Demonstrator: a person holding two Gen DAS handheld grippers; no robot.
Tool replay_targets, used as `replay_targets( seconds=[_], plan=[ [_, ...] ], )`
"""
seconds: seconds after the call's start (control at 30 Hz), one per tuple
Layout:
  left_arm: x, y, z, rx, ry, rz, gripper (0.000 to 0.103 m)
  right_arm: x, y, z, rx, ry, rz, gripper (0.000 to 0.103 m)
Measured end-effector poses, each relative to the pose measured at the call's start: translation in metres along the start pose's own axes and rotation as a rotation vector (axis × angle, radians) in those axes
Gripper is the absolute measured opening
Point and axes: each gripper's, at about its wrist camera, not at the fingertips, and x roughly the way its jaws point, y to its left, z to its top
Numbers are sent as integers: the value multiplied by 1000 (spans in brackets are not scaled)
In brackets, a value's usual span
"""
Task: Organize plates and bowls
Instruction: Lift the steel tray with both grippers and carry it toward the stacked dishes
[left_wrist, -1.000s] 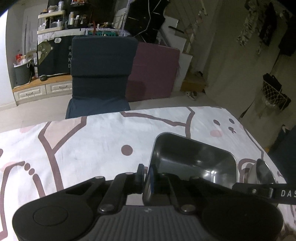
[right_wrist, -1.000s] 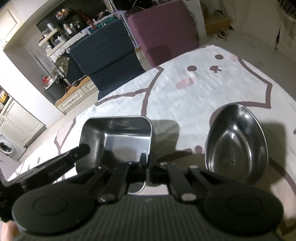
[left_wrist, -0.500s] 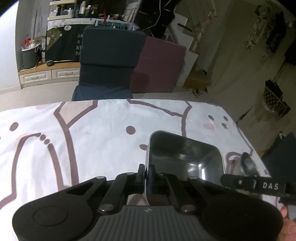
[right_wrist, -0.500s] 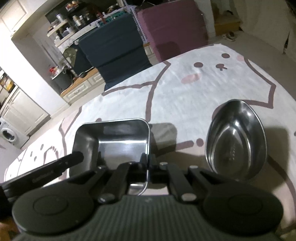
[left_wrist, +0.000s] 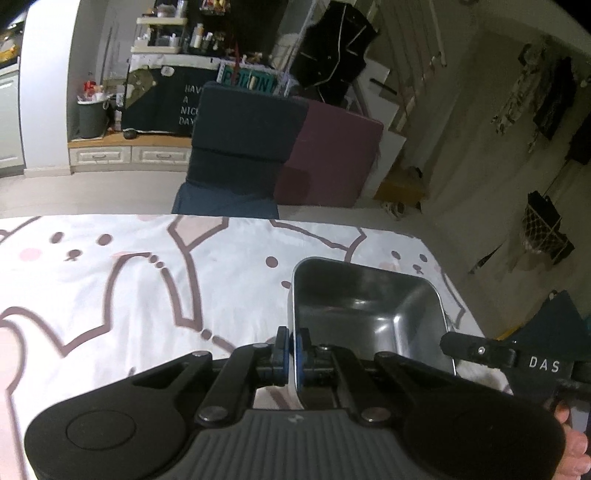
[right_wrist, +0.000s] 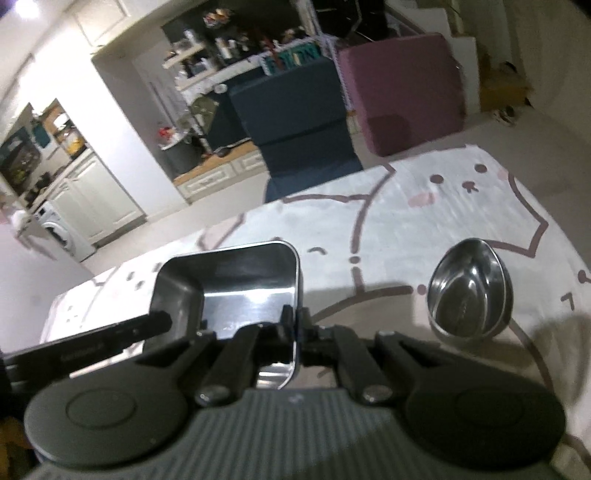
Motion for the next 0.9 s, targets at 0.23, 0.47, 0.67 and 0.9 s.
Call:
replay_targets(
  seconds=[0.23,0.47,0.67,0.9],
  plan=[
    [-70,6,-23,-9,-29,51,3,-49,30,-25,-72,-21,62,2],
    [-140,30,-52,-32,-65,114,3,-77,69,-59,-131,-24,136,3],
    [-186,51,-82,-58,-86,170,3,-93,105,-89,-162,-13,193,3],
    [-204,76,-119,-74,-43,222,2,-92,130,-120,-187,41,229,3]
  ],
)
